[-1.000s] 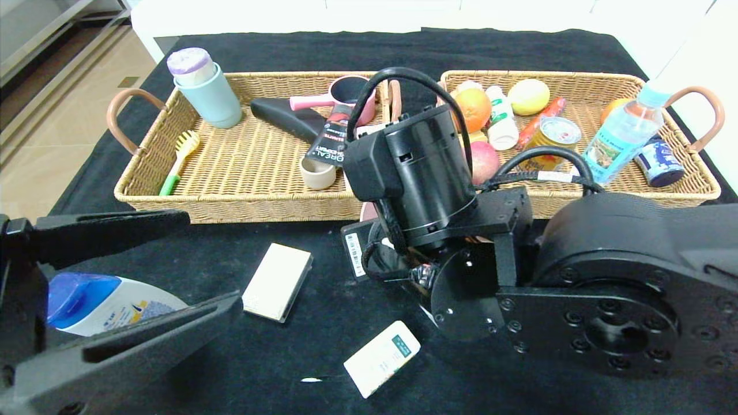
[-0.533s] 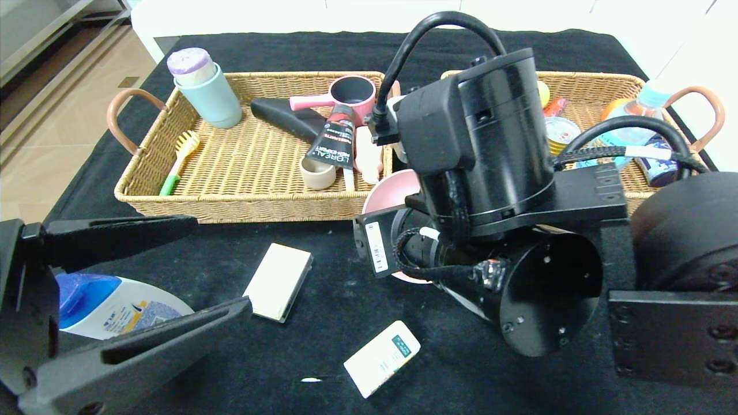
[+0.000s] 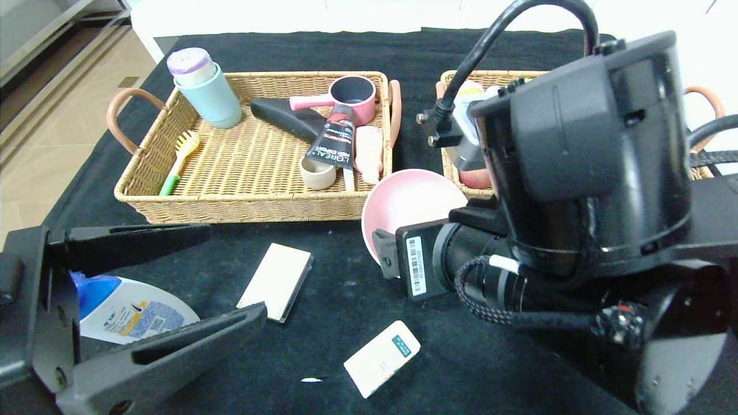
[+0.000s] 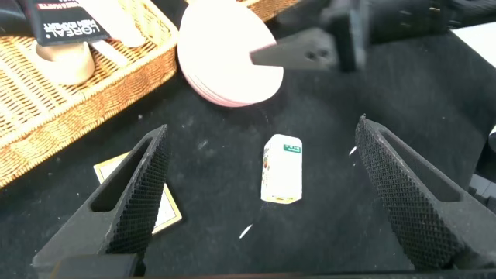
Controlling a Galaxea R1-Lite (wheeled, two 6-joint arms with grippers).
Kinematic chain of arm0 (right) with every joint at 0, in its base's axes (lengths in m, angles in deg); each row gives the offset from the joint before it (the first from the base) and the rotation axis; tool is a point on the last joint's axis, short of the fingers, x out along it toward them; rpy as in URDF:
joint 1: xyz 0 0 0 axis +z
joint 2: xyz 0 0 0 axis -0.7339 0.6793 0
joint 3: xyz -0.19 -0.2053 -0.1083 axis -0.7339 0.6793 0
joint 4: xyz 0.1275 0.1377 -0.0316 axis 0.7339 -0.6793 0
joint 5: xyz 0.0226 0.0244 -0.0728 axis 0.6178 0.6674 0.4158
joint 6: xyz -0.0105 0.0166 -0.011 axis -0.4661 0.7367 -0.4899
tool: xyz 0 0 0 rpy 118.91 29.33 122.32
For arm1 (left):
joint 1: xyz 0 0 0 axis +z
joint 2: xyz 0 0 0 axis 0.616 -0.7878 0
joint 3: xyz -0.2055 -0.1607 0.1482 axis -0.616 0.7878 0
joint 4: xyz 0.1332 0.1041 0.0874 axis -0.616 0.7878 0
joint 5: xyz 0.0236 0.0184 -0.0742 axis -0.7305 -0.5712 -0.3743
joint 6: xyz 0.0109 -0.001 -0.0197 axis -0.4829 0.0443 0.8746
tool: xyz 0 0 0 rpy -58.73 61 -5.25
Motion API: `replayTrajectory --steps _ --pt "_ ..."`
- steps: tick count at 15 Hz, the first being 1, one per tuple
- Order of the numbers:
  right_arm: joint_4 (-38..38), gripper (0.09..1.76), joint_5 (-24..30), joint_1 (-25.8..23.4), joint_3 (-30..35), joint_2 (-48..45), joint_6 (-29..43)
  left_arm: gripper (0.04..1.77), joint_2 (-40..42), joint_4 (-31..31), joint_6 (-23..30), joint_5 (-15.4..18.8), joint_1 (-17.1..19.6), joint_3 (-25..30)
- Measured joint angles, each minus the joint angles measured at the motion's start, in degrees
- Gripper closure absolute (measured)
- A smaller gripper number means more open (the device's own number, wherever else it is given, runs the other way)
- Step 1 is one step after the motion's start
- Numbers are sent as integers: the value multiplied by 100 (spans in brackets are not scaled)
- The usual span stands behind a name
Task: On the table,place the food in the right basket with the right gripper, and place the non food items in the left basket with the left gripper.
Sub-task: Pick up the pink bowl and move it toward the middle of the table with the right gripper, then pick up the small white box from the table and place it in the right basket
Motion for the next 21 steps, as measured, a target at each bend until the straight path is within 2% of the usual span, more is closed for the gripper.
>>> replayTrajectory --steps 6,9,14,21 --pt "-1451 18 334 435 91 -124 1588 9 -74 2 0 -9 5 16" --pt "-1792 17 389 549 34 20 2170 9 -90 2 2 -9 5 16" --pt "-2136 15 384 805 -33 173 2517 9 -101 -20 2 -9 5 39" --pt "-2227 15 332 1039 -156 538 2625 9 -140 -40 0 -9 5 57"
